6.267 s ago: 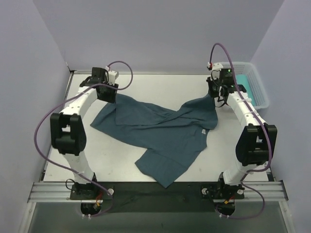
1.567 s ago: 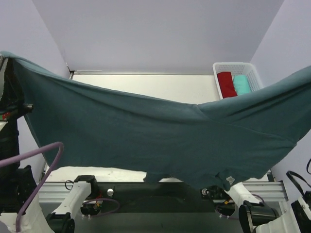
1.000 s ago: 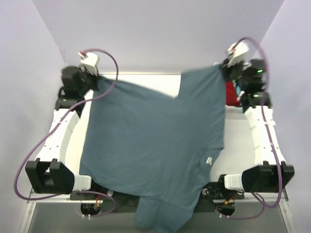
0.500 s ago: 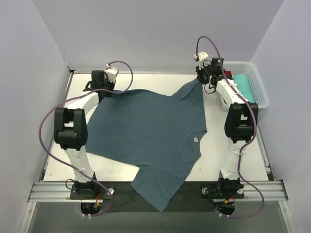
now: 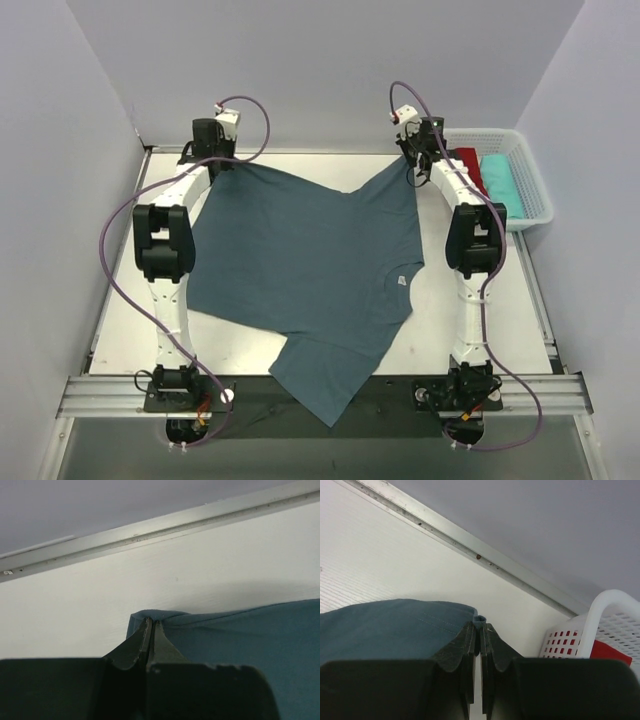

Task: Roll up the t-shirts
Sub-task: Flatten out the T-shirt at the center of the board, then fold the T-shirt at the center of the board.

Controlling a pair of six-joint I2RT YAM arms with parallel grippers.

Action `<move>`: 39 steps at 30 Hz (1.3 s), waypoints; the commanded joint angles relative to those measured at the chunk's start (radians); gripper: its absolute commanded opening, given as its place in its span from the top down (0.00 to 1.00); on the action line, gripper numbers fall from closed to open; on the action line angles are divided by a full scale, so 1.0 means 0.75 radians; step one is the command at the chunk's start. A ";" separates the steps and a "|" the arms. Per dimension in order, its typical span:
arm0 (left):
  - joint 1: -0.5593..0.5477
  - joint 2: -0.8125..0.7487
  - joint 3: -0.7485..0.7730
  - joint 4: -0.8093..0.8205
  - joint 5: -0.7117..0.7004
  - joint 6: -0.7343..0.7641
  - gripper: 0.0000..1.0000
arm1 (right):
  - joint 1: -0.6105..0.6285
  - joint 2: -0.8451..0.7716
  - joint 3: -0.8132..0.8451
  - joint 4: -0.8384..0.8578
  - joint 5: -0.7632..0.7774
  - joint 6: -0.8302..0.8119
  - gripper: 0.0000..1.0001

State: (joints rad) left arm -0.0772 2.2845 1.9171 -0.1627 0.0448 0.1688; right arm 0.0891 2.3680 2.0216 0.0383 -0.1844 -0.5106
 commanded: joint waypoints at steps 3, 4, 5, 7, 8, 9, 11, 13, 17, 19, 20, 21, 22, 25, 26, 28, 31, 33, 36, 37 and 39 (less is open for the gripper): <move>0.017 -0.021 0.125 0.002 -0.005 -0.012 1.00 | 0.043 -0.220 -0.075 -0.024 0.023 0.020 1.00; 0.017 -0.025 0.129 -0.018 0.010 -0.006 1.00 | 0.047 -0.277 -0.096 -0.043 0.019 0.032 1.00; 0.019 -0.029 0.135 -0.032 0.016 0.002 1.00 | 0.049 -0.306 -0.120 -0.100 0.013 0.053 1.00; 0.021 -0.031 0.164 -0.094 0.053 0.006 1.00 | 0.059 -0.392 -0.190 -0.173 -0.004 0.083 1.00; 0.025 -0.027 0.182 -0.124 0.063 0.002 1.00 | 0.067 -0.420 -0.216 -0.194 0.000 0.098 1.00; 0.027 -0.017 0.227 -0.155 0.091 0.002 1.00 | 0.075 -0.451 -0.243 -0.210 -0.004 0.114 1.00; 0.035 -0.011 0.260 -0.235 0.122 -0.006 1.00 | 0.088 -0.539 -0.327 -0.258 -0.016 0.157 1.00; 0.044 -0.025 0.264 -0.255 0.157 -0.014 1.00 | 0.102 -0.617 -0.414 -0.288 -0.022 0.173 1.00; 0.064 -0.068 0.238 -0.260 0.202 0.000 1.00 | 0.114 -0.721 -0.541 -0.317 -0.040 0.196 1.00; 0.074 -0.080 0.238 -0.292 0.237 0.022 1.00 | 0.114 -0.770 -0.580 -0.335 -0.042 0.210 1.00; 0.078 -0.088 0.238 -0.307 0.245 0.028 1.00 | 0.116 -0.787 -0.623 -0.337 -0.042 0.223 1.00; 0.085 -0.095 0.234 -0.317 0.265 0.037 1.00 | 0.114 -0.823 -0.648 -0.342 -0.049 0.229 1.00; 0.089 -0.101 0.232 -0.341 0.276 0.049 1.00 | 0.116 -0.842 -0.668 -0.352 -0.053 0.237 1.00; 0.095 -0.131 0.207 -0.364 0.302 0.073 1.00 | 0.116 -0.911 -0.744 -0.376 -0.073 0.264 1.00; 0.095 -0.154 0.183 -0.362 0.308 0.076 1.00 | 0.116 -0.928 -0.765 -0.378 -0.075 0.270 1.00; 0.095 -0.174 0.160 -0.364 0.331 0.104 1.00 | 0.116 -0.969 -0.805 -0.401 -0.079 0.302 1.00; 0.095 -0.197 0.142 -0.386 0.364 0.159 1.00 | 0.118 -1.028 -0.875 -0.419 -0.092 0.327 1.00; 0.133 -0.203 0.154 -0.415 0.382 0.184 1.00 | 0.121 -1.067 -0.920 -0.427 -0.094 0.337 1.00; 0.138 -0.201 0.182 -0.480 0.398 0.255 1.00 | 0.121 -1.116 -0.949 -0.448 -0.096 0.349 1.00; 0.138 -0.201 0.193 -0.499 0.400 0.272 1.00 | 0.121 -1.126 -0.963 -0.458 -0.098 0.358 1.00; 0.144 -0.209 0.197 -0.546 0.405 0.321 1.00 | 0.121 -1.165 -0.975 -0.491 -0.106 0.370 1.00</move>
State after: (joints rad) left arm 0.0086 2.1853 2.0228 -0.4965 0.3115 0.3149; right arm 0.1738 1.5711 1.3087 -0.2752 -0.2443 -0.2741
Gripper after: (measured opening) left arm 0.022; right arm 0.054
